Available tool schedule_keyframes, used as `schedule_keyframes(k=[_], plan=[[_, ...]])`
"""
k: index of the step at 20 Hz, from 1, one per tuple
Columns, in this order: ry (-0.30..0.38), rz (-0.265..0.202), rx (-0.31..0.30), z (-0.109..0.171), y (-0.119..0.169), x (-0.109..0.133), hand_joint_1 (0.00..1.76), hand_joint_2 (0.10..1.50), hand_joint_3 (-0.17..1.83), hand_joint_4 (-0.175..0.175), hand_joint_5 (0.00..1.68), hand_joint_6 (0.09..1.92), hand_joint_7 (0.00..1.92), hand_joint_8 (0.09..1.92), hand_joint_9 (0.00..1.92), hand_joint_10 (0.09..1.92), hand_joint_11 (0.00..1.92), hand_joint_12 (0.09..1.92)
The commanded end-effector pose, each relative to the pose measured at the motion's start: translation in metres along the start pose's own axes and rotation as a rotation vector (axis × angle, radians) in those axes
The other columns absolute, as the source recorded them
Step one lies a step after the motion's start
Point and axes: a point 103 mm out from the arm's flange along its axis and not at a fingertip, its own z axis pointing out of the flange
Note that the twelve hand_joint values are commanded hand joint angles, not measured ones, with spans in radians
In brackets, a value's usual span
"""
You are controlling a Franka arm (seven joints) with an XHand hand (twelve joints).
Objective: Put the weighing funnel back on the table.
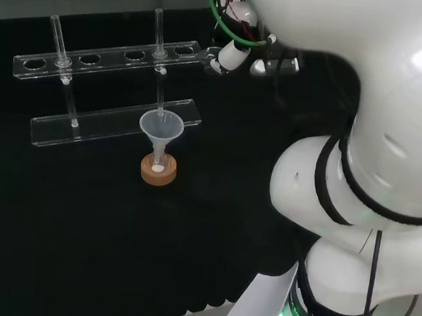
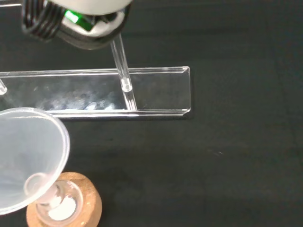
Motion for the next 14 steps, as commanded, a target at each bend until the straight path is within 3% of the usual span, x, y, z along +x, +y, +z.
schedule_keyframes(k=[1, 14], plan=[[0.031, 0.027, -0.024, -0.001, 0.021, -0.035, 1.1, 0.71, 0.6, 0.175, 1.22, 0.75, 0.74, 0.59, 1.11, 0.24, 0.9, 1.03], [0.073, 0.053, -0.02, 0.01, 0.079, -0.106, 1.1, 0.71, 0.6, 0.175, 1.21, 0.75, 0.74, 0.59, 1.11, 0.23, 0.9, 1.03]])
